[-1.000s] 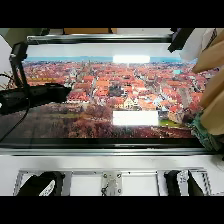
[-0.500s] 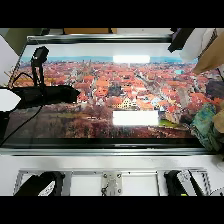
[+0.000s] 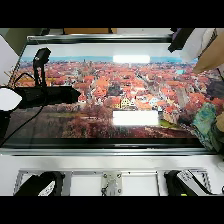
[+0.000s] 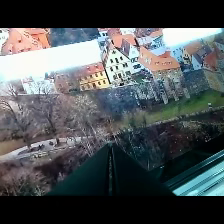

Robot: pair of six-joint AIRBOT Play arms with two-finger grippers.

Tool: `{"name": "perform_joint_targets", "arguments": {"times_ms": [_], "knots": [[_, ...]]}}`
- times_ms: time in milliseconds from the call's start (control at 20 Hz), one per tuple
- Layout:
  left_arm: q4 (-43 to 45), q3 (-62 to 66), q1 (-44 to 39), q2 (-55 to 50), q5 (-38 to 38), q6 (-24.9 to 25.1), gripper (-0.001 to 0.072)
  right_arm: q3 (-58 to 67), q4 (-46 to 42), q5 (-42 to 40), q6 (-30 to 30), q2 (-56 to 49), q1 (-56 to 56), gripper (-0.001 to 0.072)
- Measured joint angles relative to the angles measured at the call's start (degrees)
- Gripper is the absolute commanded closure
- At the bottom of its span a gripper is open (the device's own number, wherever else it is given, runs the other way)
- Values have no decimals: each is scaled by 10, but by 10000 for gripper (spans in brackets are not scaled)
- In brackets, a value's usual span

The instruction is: Fold the clothes and pants, and hang the long-sleeved shirts on hangers.

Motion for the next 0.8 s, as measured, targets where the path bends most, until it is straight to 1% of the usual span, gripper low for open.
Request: {"name": "perform_joint_targets", "arguments": {"times_ms": [250,400,450,500,550,600,800], "knots": [[-5,0,0,0,-3,-1,693,0,-2,-2,-2,-16,0,704],[-11,0,0,0,-4,-1,693,0,-2,-2,-2,-17,0,685],[-12,0,0,0,-4,-1,693,0,-2,0,-2,-17,0,623],[-13,0,0,0,-4,-1,693,0,-2,1,-2,-16,0,414],[-14,0,0,0,-4,-1,693,-1,-2,4,-2,-15,0,276],[-14,0,0,0,-5,-1,693,-1,-2,11,-2,-12,0,261],[-14,0,0,0,-5,-1,693,-1,-2,39,-2,3,0,261]]}}
